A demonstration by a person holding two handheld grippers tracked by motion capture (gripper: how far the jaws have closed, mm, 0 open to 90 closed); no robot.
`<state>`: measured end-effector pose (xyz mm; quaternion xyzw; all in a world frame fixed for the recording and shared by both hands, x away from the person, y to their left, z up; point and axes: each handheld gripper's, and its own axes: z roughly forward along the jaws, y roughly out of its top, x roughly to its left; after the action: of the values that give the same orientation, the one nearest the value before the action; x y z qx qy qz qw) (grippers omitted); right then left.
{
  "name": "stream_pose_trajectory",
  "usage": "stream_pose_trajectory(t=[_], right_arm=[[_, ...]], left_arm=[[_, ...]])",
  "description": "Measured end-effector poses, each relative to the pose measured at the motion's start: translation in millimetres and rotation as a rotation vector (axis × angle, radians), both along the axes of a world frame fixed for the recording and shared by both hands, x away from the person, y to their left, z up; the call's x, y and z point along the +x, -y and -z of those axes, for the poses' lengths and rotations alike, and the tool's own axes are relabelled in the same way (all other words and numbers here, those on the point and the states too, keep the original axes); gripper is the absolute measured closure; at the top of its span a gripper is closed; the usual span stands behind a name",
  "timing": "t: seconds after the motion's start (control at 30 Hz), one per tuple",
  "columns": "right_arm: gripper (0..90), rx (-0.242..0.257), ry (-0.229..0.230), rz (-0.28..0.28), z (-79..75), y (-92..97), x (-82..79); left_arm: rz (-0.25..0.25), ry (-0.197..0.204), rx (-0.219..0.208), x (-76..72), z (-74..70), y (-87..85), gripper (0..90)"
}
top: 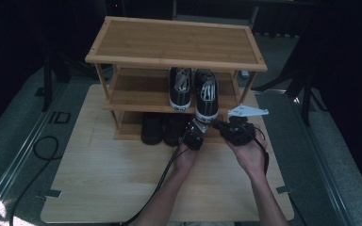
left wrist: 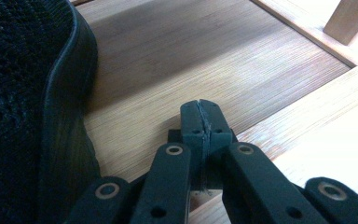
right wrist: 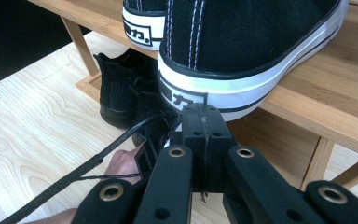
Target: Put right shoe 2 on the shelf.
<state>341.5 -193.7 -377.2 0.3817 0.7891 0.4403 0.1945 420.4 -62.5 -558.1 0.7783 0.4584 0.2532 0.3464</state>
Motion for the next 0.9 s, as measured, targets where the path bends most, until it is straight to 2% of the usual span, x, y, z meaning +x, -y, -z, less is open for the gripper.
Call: stream_pose_trajectory(t=[0.23,0.53,0.73,0.9], right_arm=[[90.0,0.022,0.000,0.012,2.6,5.9,2.8],[90.0,0.022,0.003,0.008,3.0,4.9,3.5],[90.0,0.036,0.018,0.015,0.0,5.6,3.6],[90.0,0.021,0.012,0.007,1.2,0.5,5.0]], left_arm=[[-0.001,0.001,0.002,-0.1,0.0,0.3,90.0],[-0.002,0.001,0.002,-0.2,0.0,0.4,90.0],[-0.003,0.000,0.001,-0.2,0.0,0.4,90.0],[-0.002,0.000,0.003,-0.3,0.0,0.3,90.0]])
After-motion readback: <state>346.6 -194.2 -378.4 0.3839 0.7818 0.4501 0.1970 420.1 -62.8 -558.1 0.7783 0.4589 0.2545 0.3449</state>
